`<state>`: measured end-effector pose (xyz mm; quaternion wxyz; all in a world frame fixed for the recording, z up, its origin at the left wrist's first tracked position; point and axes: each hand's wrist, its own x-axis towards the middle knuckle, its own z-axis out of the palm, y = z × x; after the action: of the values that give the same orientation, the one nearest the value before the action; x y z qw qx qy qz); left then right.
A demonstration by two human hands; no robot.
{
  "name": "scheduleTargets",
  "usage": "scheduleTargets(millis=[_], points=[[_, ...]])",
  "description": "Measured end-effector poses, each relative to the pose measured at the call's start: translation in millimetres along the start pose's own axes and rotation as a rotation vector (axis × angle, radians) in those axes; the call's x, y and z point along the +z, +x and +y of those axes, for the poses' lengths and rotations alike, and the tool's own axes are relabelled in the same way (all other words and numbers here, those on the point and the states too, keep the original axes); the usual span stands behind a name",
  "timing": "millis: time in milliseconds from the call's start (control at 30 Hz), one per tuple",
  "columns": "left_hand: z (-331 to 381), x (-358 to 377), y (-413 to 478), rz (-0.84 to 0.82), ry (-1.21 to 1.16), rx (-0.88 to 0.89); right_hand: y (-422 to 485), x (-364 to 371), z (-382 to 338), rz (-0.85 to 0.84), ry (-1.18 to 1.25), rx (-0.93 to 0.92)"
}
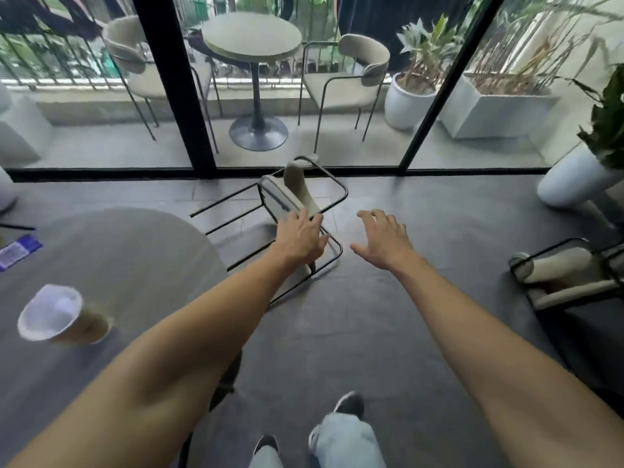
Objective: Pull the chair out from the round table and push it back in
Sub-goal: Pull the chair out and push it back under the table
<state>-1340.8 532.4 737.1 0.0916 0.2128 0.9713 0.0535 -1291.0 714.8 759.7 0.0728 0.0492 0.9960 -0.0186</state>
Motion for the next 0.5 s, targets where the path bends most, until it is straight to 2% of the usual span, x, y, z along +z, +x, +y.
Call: scheduleTargets(millis=[233, 500], points=[[37, 12, 164, -0.018, -0.035, -0.116, 165, 12, 92, -0.071, -0.011, -0.056], [55, 23, 306, -0.074, -0.118, -0.305, 345, -7, 145, -0.123, -0.155, -0.292]])
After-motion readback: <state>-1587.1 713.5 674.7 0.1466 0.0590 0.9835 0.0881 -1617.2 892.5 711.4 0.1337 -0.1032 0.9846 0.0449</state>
